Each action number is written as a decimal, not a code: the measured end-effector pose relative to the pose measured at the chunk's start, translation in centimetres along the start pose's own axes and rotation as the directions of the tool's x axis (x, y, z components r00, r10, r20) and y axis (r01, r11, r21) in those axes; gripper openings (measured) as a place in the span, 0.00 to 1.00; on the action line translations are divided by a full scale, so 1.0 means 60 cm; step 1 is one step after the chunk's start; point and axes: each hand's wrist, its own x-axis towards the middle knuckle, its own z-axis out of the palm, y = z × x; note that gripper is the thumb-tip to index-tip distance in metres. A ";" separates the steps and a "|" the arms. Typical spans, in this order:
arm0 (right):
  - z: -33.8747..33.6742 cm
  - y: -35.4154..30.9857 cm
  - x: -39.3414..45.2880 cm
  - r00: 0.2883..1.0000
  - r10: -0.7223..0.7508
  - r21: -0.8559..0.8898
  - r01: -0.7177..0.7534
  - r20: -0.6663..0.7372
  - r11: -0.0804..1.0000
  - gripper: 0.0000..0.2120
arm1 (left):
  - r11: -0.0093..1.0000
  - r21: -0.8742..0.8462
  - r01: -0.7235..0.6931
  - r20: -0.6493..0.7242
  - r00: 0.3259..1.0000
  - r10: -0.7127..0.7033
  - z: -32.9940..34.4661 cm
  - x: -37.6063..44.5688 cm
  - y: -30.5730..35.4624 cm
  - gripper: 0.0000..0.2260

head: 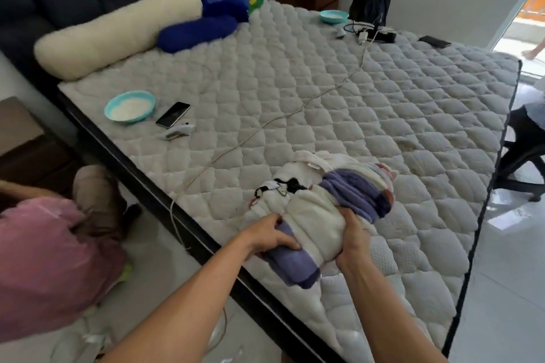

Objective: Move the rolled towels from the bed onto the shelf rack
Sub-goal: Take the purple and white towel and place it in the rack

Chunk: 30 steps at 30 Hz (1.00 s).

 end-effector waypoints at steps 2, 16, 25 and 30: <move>0.023 0.007 -0.048 0.997 -0.019 -0.039 0.022 0.080 0.999 0.29 | 0.997 -0.072 -0.018 -0.025 1.000 0.016 -0.022 -0.047 -0.031 0.31; 0.202 0.313 -0.489 0.740 0.218 -0.510 0.192 0.636 0.838 0.20 | 0.815 -0.558 -0.154 -0.577 0.779 -0.247 -0.115 -0.528 -0.454 0.31; 0.297 0.577 -0.832 0.208 0.452 -0.489 0.521 0.867 0.699 0.34 | 0.601 -0.752 -0.270 -0.641 0.513 -0.571 -0.091 -0.818 -0.717 0.29; 0.317 0.732 -0.996 -0.216 0.575 -0.282 0.704 0.789 0.652 0.40 | 0.431 -0.830 -0.353 -0.551 0.409 -0.727 -0.066 -0.912 -0.856 0.35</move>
